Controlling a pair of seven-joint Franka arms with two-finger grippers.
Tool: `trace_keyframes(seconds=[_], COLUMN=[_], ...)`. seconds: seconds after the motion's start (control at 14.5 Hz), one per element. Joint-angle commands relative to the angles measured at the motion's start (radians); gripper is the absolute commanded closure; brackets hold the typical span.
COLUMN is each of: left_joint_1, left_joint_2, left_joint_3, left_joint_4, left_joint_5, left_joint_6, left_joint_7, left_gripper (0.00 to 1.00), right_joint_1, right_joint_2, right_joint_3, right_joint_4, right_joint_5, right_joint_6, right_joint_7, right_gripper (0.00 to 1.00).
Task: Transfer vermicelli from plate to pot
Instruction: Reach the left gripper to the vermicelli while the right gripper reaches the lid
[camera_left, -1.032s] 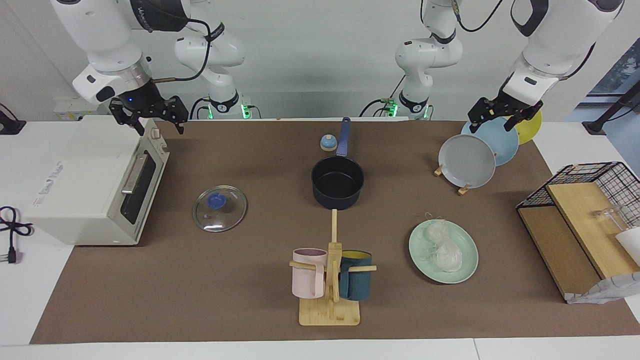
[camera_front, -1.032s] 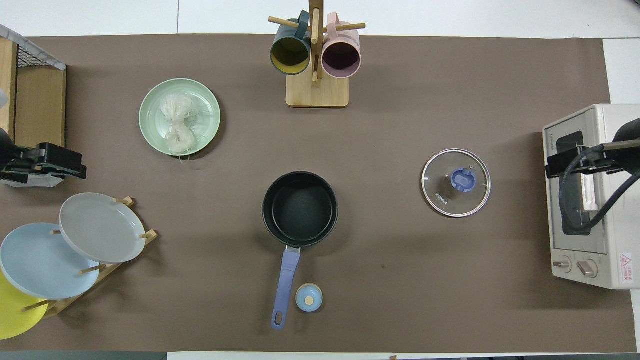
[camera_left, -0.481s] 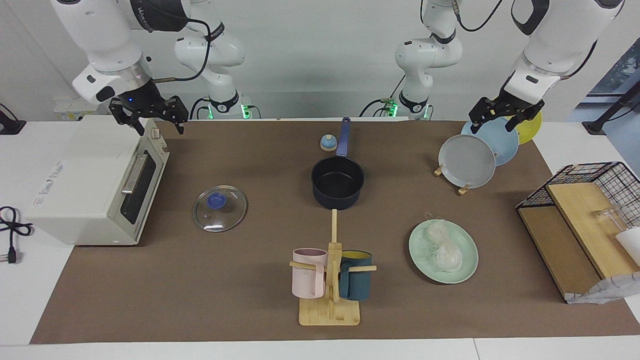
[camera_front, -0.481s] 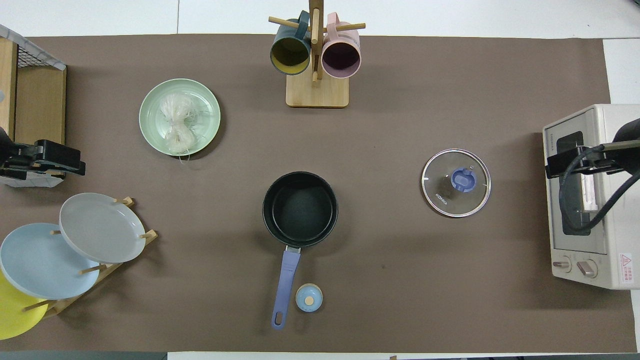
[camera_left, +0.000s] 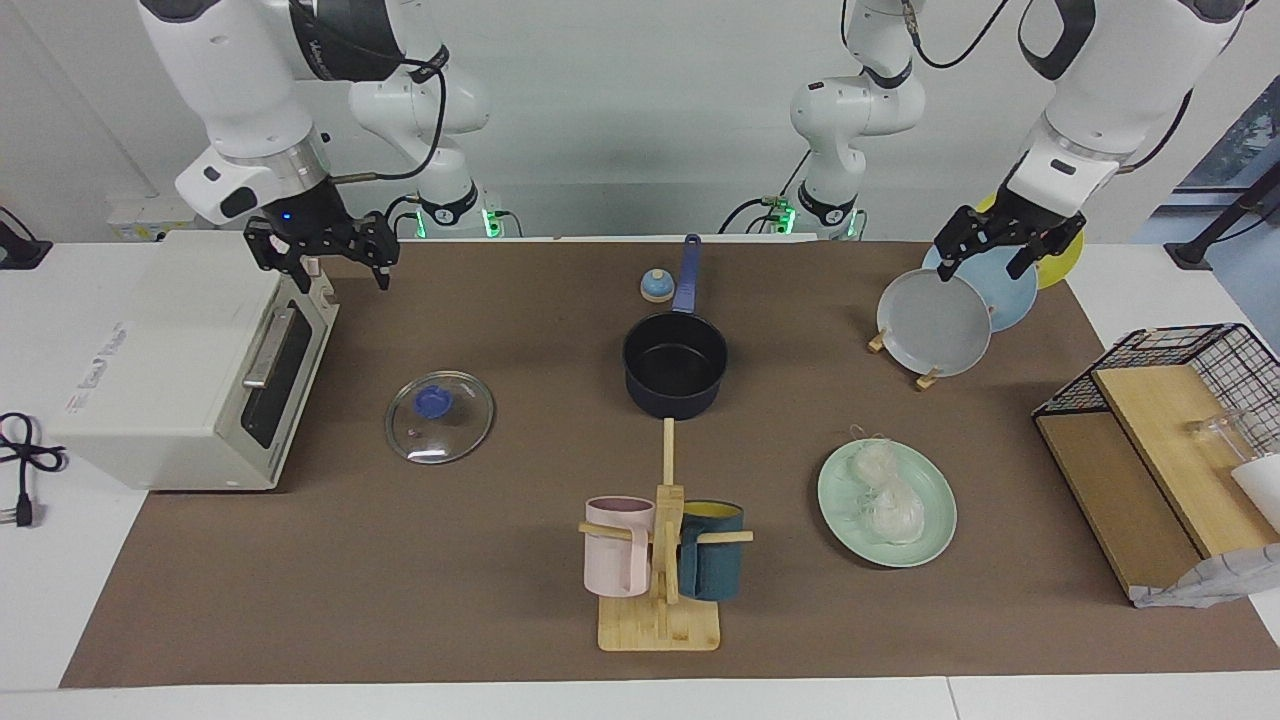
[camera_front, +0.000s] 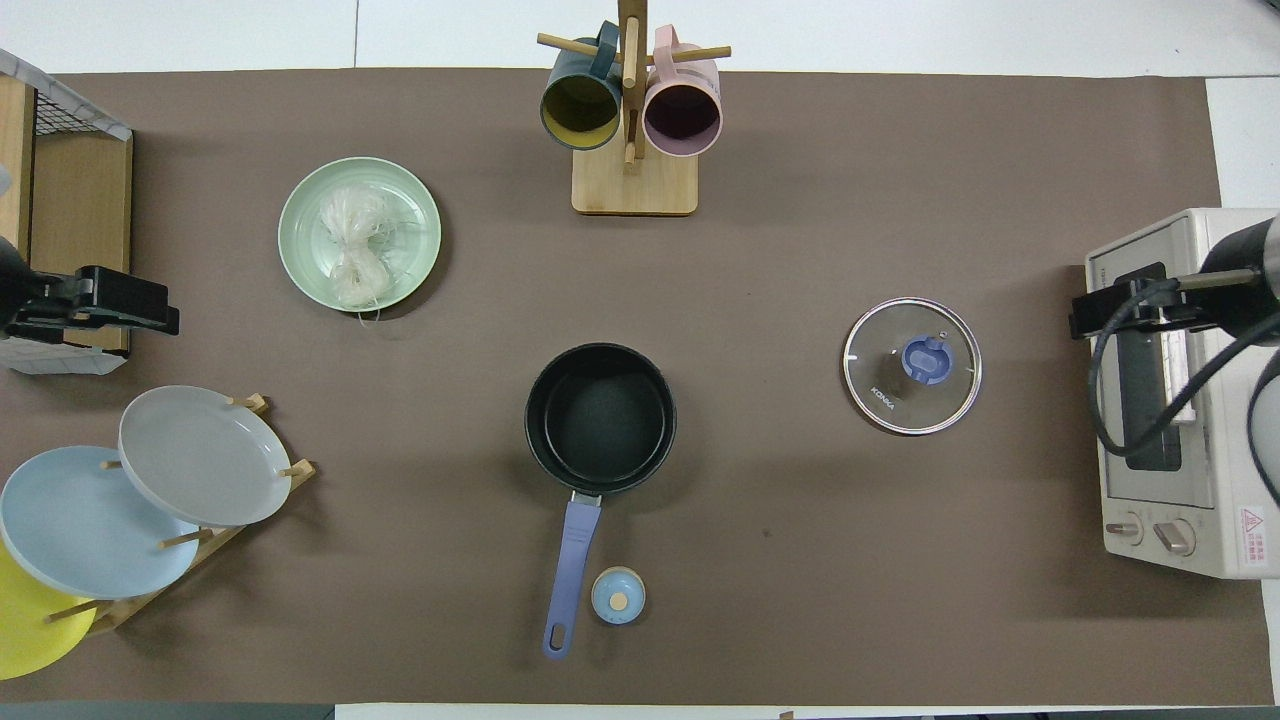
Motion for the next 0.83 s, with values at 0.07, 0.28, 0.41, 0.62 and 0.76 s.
trace_keyframes(seconds=[0.07, 0.28, 0.41, 0.62, 0.76], left_joint_1=[-0.041, -0.075, -0.088, -0.09, -0.088], left_joint_2=[0.2, 0.352, 0.408, 0.482, 0.502], left_joint_3=[0.003, 0.003, 0.003, 0.005, 0.005], left_joint_4=[0.045, 0.062, 0.062, 0.062, 0.06], left_joint_5=[-0.01, 0.0, 0.032, 0.042, 0.046], left_joint_6=[0.127, 0.296, 0.35, 0.433, 0.456], left_joint_7=[-0.008, 0.012, 0.088, 0.141, 0.142], left_gripper=[0.0, 0.0, 0.0, 0.0, 0.0], right_joint_1=[0.017, 0.011, 0.008, 0.016, 0.021], right_joint_2=[0.007, 0.056, 0.079, 0.105, 0.105], right_joint_3=[0.002, 0.002, 0.002, 0.002, 0.004], right_joint_4=[-0.198, -0.309, -0.392, -0.432, -0.449], right_joint_5=[0.023, 0.023, 0.023, 0.021, 0.021], right_joint_6=[0.212, 0.374, 0.497, 0.582, 0.585], right_joint_7=[0.023, 0.023, 0.022, 0.02, 0.017], right_gripper=[0.0, 0.0, 0.0, 0.0, 0.0])
